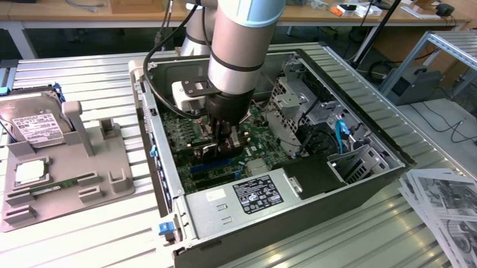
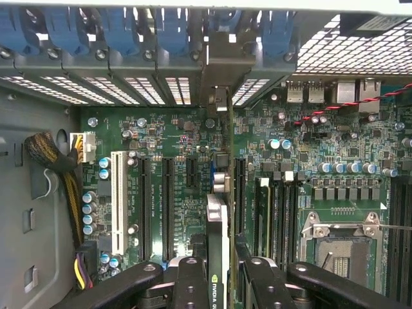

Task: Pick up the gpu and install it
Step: 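Insert the gpu into the slot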

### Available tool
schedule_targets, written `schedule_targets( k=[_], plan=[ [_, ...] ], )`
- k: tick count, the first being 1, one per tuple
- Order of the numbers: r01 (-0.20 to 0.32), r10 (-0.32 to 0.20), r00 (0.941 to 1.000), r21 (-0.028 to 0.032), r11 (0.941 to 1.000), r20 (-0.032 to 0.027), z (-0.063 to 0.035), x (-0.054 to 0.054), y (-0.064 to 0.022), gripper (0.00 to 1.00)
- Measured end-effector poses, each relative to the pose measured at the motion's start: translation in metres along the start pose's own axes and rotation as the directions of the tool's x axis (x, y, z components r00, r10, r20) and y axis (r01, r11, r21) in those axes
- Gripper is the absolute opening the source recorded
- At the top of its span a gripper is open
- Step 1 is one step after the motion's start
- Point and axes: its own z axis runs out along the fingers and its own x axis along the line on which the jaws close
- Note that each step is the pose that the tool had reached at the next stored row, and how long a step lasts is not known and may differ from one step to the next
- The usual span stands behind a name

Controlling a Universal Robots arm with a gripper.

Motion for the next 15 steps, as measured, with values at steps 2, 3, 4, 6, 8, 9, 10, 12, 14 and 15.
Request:
schedule_targets(
  k=[2, 3, 4, 6, 8, 9, 10, 12, 14, 15],
  plan=[
    [0.000, 0.000, 1.0000, 0.0000, 1.0000, 0.0001, 0.0000, 0.0000, 0.0000, 0.27],
    [0.000, 0.000, 1.0000, 0.0001, 1.0000, 0.0001, 0.0001, 0.0000, 0.0000, 0.27],
    [-0.001, 0.001, 1.0000, 0.0000, 1.0000, 0.0001, 0.0001, 0.0000, 0.0000, 0.27],
    [-0.007, 0.007, 1.0000, 0.0002, 1.0000, 0.0003, 0.0001, 0.0000, 0.0001, 0.27],
    [-0.011, 0.011, 0.9999, 0.0003, 0.9999, 0.0003, 0.0001, 0.0000, 0.0001, 0.27],
    [-0.011, 0.011, 0.9999, 0.0003, 0.9999, 0.0004, 0.0001, 0.0000, 0.0001, 0.27],
    [-0.011, 0.011, 0.9999, 0.0003, 0.9999, 0.0004, 0.0001, 0.0000, 0.0002, 0.27],
    [-0.011, 0.011, 0.9999, 0.0003, 0.9999, 0.0004, 0.0001, 0.0000, 0.0002, 0.27],
    [-0.011, 0.011, 0.9999, 0.0004, 0.9999, 0.0005, 0.0001, 0.0006, 0.0002, 0.27],
    [-0.011, 0.011, 0.9999, 0.0003, 0.9999, 0.0005, 0.0001, 0.0017, 0.0002, 0.27]
  ],
)
